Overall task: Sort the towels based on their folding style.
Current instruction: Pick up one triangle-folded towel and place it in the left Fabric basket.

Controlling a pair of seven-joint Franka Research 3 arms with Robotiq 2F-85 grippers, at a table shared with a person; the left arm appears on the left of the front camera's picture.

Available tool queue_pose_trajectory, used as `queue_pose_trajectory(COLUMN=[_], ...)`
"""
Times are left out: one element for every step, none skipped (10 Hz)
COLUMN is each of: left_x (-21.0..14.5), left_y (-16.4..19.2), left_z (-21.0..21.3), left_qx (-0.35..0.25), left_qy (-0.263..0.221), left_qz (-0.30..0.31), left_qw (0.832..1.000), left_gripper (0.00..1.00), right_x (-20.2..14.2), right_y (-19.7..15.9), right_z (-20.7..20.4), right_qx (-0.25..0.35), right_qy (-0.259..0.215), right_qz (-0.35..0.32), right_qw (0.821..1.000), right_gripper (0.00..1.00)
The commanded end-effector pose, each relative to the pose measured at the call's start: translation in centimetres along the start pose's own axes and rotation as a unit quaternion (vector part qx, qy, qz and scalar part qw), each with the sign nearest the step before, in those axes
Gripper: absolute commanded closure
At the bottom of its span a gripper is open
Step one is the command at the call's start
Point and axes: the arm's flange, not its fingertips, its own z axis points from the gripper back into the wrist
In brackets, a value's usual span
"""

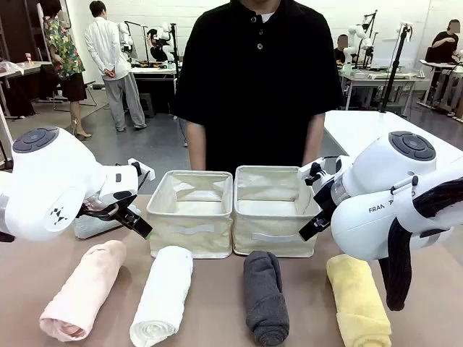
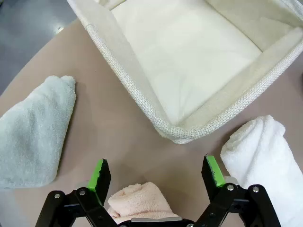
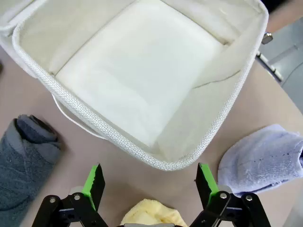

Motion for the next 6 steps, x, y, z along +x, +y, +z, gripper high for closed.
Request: queue_pose_trajectory(left_x=[0.00, 0.00, 0.00, 0.00, 0.00, 0.00], left_y=[0.00, 0.00, 0.00, 0.00, 0.00, 0.00], left_z=[0.00, 0.00, 0.00, 0.00, 0.00, 0.00], left_qx=[0.000, 0.000, 0.000, 0.000, 0.000, 0.000], left_qy=[0.000, 0.000, 0.000, 0.000, 0.000, 0.000], left_qz=[0.000, 0.000, 0.000, 0.000, 0.000, 0.000], left_qw=[1.000, 1.000, 1.000, 1.000, 1.000, 1.000], left_gripper=[0.00, 0.00, 0.00, 0.00, 0.00, 0.00], right_x=[0.00, 0.00, 0.00, 0.00, 0.00, 0.00], right_y=[0.00, 0.00, 0.00, 0.00, 0.00, 0.00], right_z=[0.00, 0.00, 0.00, 0.00, 0.00, 0.00], right_qx=[0.000, 0.000, 0.000, 0.000, 0.000, 0.000], right_qy=[0.000, 0.000, 0.000, 0.000, 0.000, 0.000], right_qz=[0.000, 0.000, 0.000, 0.000, 0.000, 0.000], right_qw=[1.000, 1.000, 1.000, 1.000, 1.000, 1.000], right_gripper=[0.00, 0.00, 0.00, 0.00, 0.00, 0.00])
